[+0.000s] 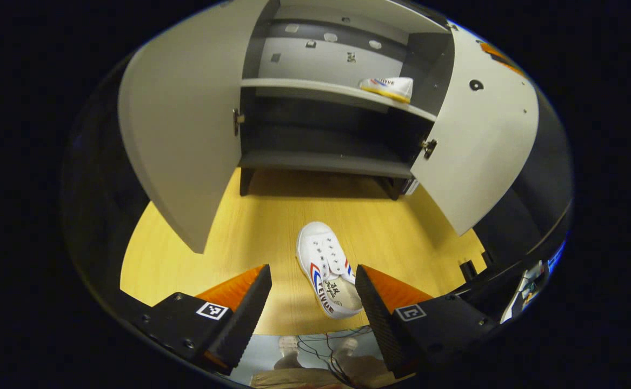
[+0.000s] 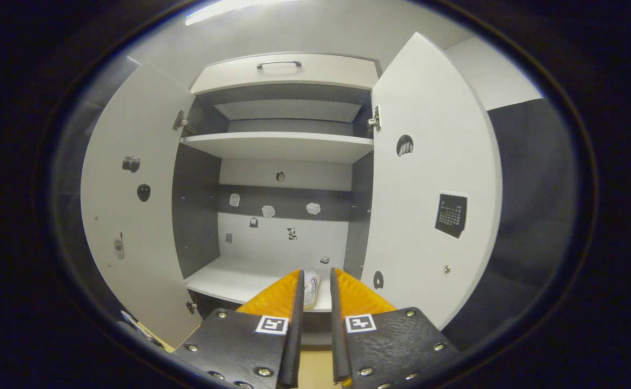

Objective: Grab one shoe with the right hand and put it into the shoe cabinet, grab the other shoe with the left hand and put it into the shoe cabinet; then close the right door with the right hand and the left door with the left hand.

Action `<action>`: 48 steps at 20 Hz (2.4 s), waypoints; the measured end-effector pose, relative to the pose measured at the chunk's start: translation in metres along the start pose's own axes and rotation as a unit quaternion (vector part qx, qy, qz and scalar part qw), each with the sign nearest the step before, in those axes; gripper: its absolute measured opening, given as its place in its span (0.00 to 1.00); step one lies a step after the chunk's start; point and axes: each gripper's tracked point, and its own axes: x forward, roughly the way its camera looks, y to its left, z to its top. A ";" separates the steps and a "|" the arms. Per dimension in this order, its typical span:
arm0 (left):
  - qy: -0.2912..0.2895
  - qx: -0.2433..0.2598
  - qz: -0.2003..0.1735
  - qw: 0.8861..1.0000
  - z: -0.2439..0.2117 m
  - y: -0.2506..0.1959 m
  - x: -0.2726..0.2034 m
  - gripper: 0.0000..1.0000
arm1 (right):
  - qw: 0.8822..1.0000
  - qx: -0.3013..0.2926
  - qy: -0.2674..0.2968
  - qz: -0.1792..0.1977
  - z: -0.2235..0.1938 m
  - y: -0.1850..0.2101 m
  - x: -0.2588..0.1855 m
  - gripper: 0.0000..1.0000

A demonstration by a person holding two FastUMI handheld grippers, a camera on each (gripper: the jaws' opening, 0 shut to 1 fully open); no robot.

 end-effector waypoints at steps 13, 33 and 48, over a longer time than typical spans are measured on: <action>0.112 -0.026 0.020 0.993 -0.057 0.010 0.113 0.86 | 0.999 -0.004 0.011 -0.035 -0.016 -0.039 -0.040 0.24; 0.166 -0.133 0.029 0.977 -0.084 0.005 0.129 0.16 | 0.999 -0.023 0.018 -0.037 -0.022 -0.047 -0.045 0.24; -0.006 -0.035 -0.020 0.999 0.110 0.031 0.036 0.01 | 1.000 0.002 0.017 -0.021 -0.031 -0.041 -0.048 0.24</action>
